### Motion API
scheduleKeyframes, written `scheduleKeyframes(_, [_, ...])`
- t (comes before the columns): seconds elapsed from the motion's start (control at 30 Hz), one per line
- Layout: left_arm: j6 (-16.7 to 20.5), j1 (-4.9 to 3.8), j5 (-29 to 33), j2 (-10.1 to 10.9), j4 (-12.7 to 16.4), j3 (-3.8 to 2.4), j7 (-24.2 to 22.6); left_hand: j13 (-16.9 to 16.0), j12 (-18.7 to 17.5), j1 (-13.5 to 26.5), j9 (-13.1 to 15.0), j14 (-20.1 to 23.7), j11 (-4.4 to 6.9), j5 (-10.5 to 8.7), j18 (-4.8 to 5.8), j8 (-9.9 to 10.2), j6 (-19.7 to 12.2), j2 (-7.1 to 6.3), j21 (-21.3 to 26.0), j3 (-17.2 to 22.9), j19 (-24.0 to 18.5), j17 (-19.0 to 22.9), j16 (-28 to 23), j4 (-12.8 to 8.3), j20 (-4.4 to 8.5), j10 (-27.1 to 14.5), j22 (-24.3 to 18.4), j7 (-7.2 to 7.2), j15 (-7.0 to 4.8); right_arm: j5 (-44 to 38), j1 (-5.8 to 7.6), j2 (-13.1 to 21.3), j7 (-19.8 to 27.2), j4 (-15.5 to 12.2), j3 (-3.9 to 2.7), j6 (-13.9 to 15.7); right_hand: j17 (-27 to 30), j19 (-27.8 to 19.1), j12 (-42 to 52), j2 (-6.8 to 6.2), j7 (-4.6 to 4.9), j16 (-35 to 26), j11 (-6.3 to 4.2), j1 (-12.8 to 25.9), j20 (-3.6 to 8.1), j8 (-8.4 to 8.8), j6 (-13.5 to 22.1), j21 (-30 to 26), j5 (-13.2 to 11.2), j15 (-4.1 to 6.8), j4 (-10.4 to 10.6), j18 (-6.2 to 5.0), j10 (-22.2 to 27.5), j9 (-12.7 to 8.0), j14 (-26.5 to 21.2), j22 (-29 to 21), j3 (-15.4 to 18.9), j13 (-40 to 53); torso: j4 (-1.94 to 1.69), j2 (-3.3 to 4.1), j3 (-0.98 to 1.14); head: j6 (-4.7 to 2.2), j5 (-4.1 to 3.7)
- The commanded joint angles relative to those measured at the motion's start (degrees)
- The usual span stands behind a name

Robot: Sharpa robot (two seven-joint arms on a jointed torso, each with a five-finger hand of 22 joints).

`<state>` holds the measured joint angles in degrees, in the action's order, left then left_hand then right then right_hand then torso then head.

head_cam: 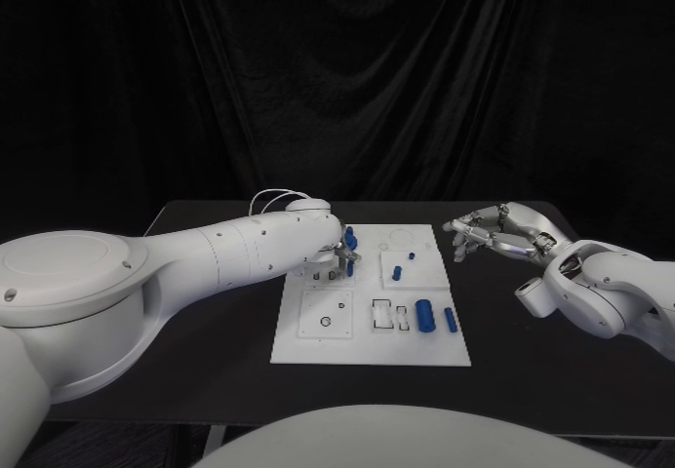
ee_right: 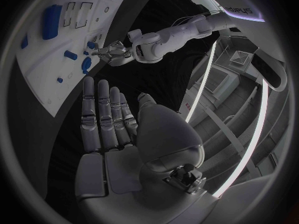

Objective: Assemble the parts on the task board

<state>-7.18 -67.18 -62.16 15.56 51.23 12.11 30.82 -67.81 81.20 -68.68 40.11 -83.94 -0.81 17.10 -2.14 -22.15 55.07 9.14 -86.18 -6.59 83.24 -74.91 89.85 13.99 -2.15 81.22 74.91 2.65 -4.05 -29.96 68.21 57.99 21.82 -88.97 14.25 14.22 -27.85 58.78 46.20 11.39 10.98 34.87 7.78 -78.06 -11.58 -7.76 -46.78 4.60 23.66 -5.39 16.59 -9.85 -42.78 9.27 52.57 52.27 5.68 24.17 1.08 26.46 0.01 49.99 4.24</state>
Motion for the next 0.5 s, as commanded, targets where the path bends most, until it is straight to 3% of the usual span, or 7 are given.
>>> scheduleKeyframes(0.03, [-0.61, 0.12, 0.4, -0.26, -0.11, -0.06, -0.84, -22.19, 8.8, -0.71, 0.06, -6.06, 2.3, 0.26, -0.18, 0.33, -0.44, -0.06, 0.38, 0.33, -0.37, -15.09, 0.15, 0.05, 0.01, 8.78, 6.08, 0.03, -0.25, -0.19, -0.14, 0.02, -0.75, -0.04, -0.05, -0.4, 0.05, 0.44, 0.23, 0.02, -0.01, 0.26, 0.0, -0.54, 0.0, -0.3, -0.26, 0.21, 0.13, 0.04, -0.06, -0.58, -0.51, -0.06, 0.31, -0.09, 0.23, -0.05, 0.03, 0.0, 0.01, 0.01, 0.01])
scheduleKeyframes(0.5, [-1.56, 0.4, 0.41, -0.6, -0.5, -0.06, -0.8, -22.19, 8.8, -0.76, 0.28, -6.06, 2.21, 0.15, -0.33, 0.69, -0.5, -0.05, 0.72, 0.72, -0.88, -15.09, 0.15, -0.03, -0.08, 8.78, 5.49, 0.11, -0.16, -0.19, -0.15, -0.16, -1.06, -0.01, -0.05, -0.66, 0.09, 0.46, 0.22, 0.0, 0.0, 0.3, 0.0, -0.73, 0.01, -0.3, -0.25, 0.21, 0.28, 0.05, -0.07, -0.57, -0.51, -0.08, 0.29, -0.12, 0.2, -0.11, 0.03, -0.05, 0.03, 0.01, -0.05])
